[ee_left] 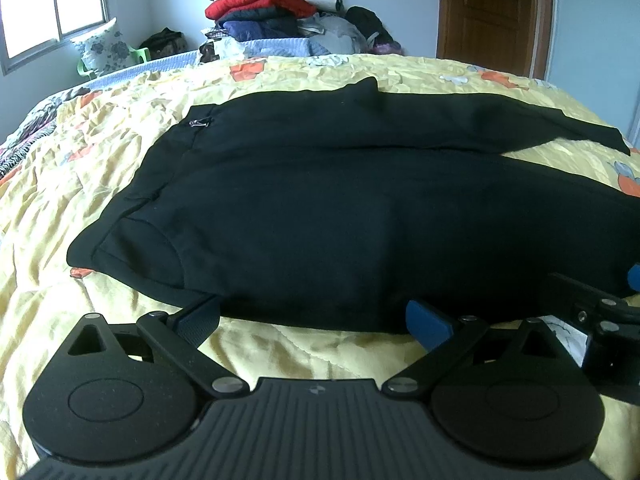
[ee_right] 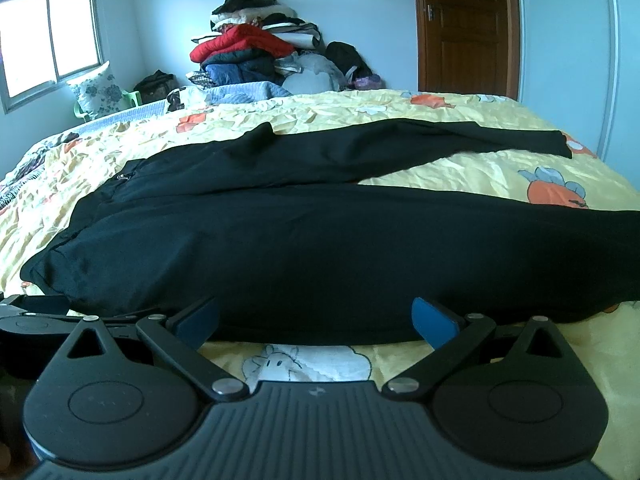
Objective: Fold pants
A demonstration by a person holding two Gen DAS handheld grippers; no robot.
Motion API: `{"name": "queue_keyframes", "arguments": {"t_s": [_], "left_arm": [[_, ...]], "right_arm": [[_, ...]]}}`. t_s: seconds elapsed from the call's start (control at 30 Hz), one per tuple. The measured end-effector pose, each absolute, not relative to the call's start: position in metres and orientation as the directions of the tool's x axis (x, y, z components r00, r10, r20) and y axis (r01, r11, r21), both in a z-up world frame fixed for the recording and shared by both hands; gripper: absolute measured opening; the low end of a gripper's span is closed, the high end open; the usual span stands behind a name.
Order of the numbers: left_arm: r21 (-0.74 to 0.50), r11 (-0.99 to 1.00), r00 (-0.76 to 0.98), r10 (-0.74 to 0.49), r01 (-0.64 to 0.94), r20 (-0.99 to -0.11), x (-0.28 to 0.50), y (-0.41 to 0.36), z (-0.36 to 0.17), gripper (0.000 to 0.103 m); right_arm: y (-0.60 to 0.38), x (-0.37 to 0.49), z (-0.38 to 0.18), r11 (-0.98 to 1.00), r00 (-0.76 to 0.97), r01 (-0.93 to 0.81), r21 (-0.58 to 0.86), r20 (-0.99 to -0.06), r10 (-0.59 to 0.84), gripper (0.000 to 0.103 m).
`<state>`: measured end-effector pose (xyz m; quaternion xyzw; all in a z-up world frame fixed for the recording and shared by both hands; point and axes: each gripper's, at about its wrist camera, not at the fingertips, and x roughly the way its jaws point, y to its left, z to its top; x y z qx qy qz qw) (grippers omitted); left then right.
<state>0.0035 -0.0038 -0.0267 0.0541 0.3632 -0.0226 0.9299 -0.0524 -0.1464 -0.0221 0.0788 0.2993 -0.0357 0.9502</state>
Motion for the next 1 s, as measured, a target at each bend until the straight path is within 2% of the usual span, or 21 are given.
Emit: {"name": "queue_keyframes", "arguments": {"t_s": [1.0], "left_arm": [[0.087,0.992,0.733,-0.006,0.090,-0.680,0.0028,-0.0075,-0.0266,0.101]], "right_arm": [[-0.1471,-0.0564,-0.0212,0.986,0.834,0.097,0.134,-0.551,-0.007,0.103]]}}
